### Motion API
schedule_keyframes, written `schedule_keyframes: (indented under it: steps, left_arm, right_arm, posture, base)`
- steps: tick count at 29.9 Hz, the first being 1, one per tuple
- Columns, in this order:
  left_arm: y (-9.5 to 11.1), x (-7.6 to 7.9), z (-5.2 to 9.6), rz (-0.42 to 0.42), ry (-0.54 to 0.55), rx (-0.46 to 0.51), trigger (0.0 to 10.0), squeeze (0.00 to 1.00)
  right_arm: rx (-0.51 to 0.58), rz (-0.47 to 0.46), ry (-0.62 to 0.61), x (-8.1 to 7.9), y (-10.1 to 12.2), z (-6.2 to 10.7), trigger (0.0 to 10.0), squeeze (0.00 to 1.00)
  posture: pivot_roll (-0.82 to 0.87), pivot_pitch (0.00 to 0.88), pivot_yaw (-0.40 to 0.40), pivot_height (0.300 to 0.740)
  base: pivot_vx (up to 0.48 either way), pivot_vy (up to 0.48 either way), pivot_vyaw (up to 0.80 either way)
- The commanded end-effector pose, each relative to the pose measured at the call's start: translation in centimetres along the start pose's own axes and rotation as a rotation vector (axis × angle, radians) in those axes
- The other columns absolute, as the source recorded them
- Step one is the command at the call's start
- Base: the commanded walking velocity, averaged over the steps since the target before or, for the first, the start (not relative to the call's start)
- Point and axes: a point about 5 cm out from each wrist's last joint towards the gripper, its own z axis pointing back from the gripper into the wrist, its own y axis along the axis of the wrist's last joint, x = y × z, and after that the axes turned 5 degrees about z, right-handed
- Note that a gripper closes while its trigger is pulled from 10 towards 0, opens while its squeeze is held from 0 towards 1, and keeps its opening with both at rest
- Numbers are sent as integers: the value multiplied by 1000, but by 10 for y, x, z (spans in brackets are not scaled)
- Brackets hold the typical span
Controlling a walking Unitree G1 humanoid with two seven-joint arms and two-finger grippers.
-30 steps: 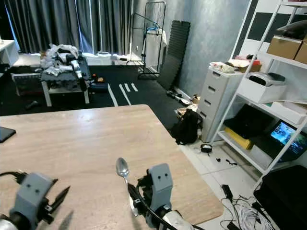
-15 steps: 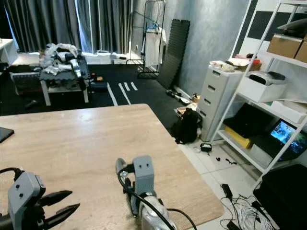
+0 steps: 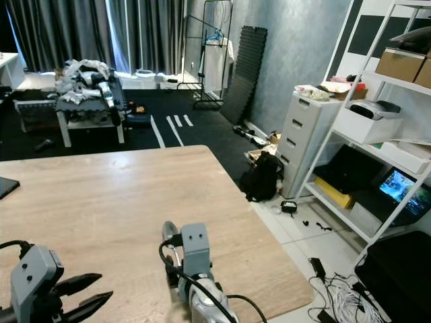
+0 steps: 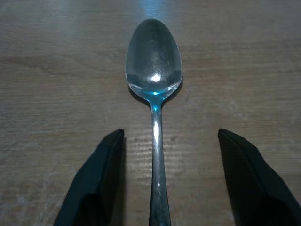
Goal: Setting the table
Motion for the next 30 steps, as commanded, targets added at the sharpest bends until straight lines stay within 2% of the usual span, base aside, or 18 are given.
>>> schedule_keyframes:
  steps: [1, 2, 3, 6, 7, 8, 9, 21, 30]
  left_arm:
    - [-1, 2, -1, 3, -3, -11, 10000, 0]
    - [0, 1, -1, 3, 0, -11, 10000, 0]
    - [0, 1, -1, 4, 2, -11, 10000, 0]
    - [1, 0, 1, 2, 13, -13, 10000, 0]
    - [1, -1, 1, 2, 16, -13, 10000, 0]
    - [1, -1, 1, 3, 17, -13, 10000, 0]
    - [1, -1, 1, 3, 20, -13, 10000, 0]
    - [1, -3, 0, 7, 45, -11, 10000, 0]
    - [-1, -4, 0, 10, 64, -14, 10000, 0]
  right_arm:
    - [-2, 8, -2, -3, -1, -2, 10000, 1000]
    - [-3, 11, -4, -3, -1, -3, 10000, 1000]
    - [-4, 16, -5, -4, -1, -4, 10000, 0]
    - [-36, 30, 3, -5, -7, -6, 10000, 0]
    - [-55, 31, 13, -6, -10, -6, 3255, 0]
    - [-66, 32, 19, -7, -11, -7, 3255, 0]
    - [-78, 28, 25, -7, -14, -6, 0, 0]
    - [-125, 97, 3, 2, -28, -5, 0, 0]
    - [-135, 92, -46, 16, -32, -2, 0, 0]
  posture:
    - [153, 47, 2, 740]
    - [154, 47, 3, 740]
    - [156, 47, 3, 740]
    - [158, 48, 2, 740]
    - [159, 49, 2, 740]
    - [159, 49, 2, 740]
    - [158, 50, 1, 740]
    - [153, 54, -2, 740]
    - [148, 55, -3, 740]
  base:
    - [0, 0, 0]
    - [0, 0, 0]
    - [0, 0, 0]
    - [0, 0, 0]
    - [0, 0, 0]
    - [0, 0, 0]
    - [0, 0, 0]
    - [0, 0, 0]
    - [0, 0, 0]
